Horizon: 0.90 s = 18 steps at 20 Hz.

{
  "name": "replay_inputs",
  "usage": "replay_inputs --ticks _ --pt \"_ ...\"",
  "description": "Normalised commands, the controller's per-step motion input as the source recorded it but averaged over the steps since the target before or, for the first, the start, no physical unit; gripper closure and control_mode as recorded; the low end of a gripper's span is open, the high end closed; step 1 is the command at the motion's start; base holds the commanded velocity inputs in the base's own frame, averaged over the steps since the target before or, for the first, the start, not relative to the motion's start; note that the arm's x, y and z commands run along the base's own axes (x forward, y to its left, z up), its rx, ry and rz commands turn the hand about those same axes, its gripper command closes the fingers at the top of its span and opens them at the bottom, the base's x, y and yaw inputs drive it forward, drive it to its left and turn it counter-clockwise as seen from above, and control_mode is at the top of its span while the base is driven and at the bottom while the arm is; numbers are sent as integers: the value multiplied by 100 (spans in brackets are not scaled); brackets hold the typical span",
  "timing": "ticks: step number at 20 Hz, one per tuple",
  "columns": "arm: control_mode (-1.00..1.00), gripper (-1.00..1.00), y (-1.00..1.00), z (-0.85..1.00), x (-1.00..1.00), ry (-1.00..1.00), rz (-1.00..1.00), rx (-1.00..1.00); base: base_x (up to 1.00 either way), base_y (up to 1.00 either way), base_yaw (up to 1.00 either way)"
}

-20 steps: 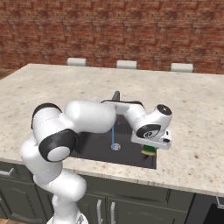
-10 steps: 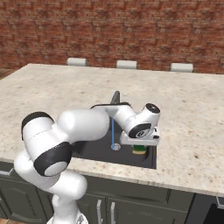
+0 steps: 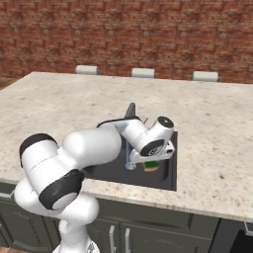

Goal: Soak the sponge with water for a few seconds and then drop it inside the sink.

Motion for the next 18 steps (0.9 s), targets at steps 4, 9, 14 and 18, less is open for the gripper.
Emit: replay_inputs --ticks 4,9,14,18 --pt "-100 100 26 0 20 -16 9 2 0 0 0" --pt "-100 100 27 -3 9 -10 5 2 0 0 0" --pt "-100 100 30 -2 1 -5 6 2 0 0 0" --pt "-100 100 27 0 3 -2 11 0 0 0 0"
